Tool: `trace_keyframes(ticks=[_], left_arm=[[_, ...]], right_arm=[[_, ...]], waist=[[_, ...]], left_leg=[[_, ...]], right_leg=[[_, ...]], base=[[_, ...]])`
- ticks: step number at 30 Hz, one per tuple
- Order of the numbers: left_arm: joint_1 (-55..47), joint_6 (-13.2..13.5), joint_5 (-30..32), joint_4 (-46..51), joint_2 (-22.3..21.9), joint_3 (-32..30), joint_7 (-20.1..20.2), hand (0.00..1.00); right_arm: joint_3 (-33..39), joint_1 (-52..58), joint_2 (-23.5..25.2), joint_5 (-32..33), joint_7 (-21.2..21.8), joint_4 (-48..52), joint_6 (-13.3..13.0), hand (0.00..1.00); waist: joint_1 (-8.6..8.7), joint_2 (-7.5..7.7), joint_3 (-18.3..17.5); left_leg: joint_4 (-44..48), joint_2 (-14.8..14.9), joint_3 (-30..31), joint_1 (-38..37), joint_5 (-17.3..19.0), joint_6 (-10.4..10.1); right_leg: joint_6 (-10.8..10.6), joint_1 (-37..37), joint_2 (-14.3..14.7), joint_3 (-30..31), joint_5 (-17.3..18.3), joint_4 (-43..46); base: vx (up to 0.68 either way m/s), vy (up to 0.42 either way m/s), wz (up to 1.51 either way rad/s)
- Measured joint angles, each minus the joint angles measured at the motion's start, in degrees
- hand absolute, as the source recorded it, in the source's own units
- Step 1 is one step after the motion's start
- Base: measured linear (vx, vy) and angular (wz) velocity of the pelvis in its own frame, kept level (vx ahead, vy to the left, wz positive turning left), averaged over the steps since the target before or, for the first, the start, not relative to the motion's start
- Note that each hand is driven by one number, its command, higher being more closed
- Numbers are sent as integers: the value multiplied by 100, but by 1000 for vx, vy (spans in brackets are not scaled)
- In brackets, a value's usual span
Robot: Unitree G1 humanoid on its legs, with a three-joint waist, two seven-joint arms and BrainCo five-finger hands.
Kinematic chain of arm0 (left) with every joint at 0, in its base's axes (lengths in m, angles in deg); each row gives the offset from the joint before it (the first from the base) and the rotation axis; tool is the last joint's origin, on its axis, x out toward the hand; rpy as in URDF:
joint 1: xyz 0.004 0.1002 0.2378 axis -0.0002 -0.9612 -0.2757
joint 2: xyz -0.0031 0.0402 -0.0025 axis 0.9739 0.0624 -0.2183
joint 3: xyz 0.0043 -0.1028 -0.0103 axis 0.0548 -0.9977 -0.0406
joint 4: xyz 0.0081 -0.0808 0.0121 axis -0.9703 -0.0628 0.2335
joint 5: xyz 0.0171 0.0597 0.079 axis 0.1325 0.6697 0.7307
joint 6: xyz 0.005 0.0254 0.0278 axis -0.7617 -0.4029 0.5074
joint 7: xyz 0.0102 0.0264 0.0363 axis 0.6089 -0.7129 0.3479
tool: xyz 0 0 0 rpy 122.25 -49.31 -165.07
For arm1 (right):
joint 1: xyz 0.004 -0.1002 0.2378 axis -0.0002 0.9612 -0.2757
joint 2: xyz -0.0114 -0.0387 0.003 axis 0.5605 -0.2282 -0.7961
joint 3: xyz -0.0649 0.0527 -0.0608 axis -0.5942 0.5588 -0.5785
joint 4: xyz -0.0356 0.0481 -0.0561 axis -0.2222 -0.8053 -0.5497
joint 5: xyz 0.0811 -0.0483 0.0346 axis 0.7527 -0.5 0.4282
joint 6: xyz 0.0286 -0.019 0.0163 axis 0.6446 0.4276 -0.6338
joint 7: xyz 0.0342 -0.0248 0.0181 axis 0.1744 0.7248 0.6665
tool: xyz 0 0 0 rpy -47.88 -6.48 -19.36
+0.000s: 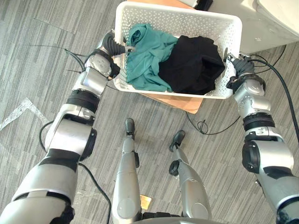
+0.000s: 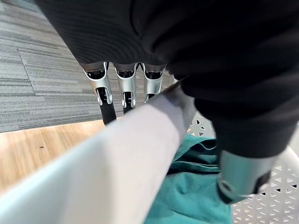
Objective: Pick up the laundry basket with both hands and put the clothes into the washing machine.
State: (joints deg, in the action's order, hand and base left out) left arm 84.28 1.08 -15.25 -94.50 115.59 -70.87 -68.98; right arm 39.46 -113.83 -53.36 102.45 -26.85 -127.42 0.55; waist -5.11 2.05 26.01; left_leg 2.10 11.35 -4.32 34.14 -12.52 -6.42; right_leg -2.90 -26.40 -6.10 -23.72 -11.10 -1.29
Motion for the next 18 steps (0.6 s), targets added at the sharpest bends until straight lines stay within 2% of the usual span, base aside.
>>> trace_keyframes(ticks=[9,18], left_arm=[[2,-62,614,179,78,250,27,100],[-257,-153,949,433,-60,-88,-144,100]], right_arm=[[109,266,22,-30,14,234,-77,100],[235,693,189,-38,-285,952,-64,100]], waist=[[-25,0,0],[-26,0,0]], left_leg=[[-9,-7,-31,-10,1,0],[-41,-1,-146,-35,1,0]], right_leg=[[0,-8,-13,25,0,0],[15,-80,-6,145,-11,-2]], base=[[0,1,0],[5,10,-6]])
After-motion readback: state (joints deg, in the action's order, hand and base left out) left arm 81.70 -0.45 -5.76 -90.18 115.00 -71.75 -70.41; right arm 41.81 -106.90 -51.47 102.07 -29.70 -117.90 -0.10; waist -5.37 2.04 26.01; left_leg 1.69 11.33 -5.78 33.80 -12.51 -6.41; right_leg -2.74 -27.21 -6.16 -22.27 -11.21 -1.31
